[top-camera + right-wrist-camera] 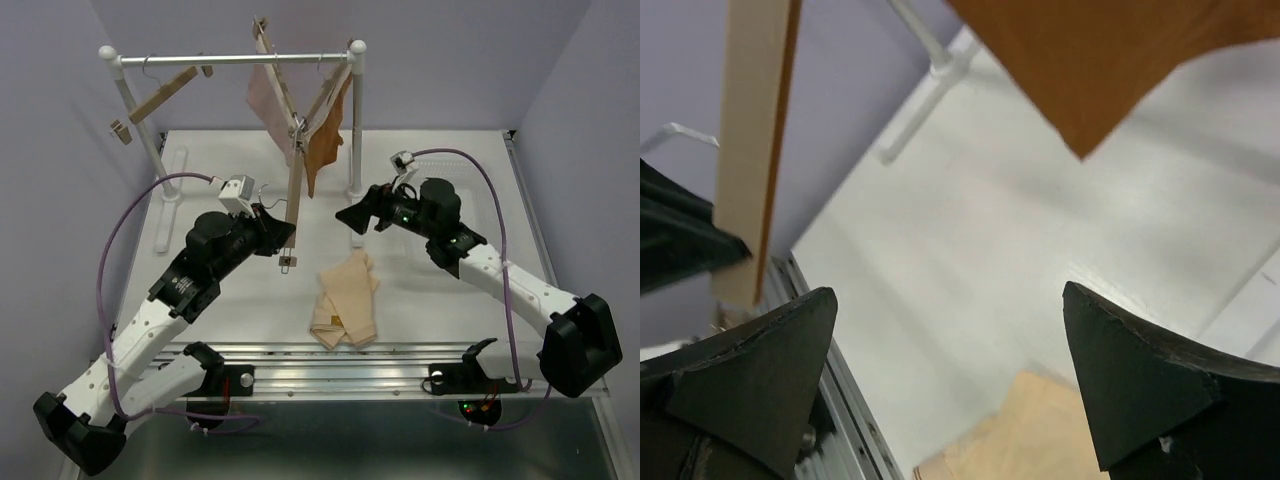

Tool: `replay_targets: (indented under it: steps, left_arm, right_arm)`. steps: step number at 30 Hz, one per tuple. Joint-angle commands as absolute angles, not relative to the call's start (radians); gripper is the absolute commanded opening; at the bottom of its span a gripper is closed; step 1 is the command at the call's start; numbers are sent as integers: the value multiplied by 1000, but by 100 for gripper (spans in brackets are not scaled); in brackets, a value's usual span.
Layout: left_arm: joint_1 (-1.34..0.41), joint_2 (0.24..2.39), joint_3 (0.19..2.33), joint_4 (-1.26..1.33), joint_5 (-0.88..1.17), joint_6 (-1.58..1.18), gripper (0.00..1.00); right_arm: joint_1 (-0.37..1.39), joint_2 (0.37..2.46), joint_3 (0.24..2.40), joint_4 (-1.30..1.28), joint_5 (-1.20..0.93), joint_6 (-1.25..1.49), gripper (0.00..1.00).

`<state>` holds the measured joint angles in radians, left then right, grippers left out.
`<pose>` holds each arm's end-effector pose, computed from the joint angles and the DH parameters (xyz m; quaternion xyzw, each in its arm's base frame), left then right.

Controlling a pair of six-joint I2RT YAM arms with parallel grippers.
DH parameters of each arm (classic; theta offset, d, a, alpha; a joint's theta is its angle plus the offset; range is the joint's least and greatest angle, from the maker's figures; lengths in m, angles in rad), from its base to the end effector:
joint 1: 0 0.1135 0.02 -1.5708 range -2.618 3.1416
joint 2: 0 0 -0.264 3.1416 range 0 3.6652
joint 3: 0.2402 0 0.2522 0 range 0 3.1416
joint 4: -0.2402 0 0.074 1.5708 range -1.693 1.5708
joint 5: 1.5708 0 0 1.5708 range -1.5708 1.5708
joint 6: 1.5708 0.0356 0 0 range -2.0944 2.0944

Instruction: Remove the underwear clipped to the hanger

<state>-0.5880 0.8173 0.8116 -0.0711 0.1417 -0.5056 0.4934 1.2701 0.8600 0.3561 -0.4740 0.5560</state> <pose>0.1583 -0.1116 0.3563 0.0782 0.7293 -0.3968 0.5519 0.2529 0.1545 0.3173 -0.1393 0.7104 0.4824 0.4932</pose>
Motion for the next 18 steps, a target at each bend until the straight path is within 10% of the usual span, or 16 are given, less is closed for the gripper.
replay_targets:
  steps: [1, 18]
  left_arm:
    - [-583, 750, 908, -276, -133, -541, 0]
    - [-584, 798, 971, -595, -388, -719, 0]
  right_arm:
    - [612, 1241, 937, 9, -256, 270, 100]
    - [909, 1500, 928, -207, 161, 106, 100]
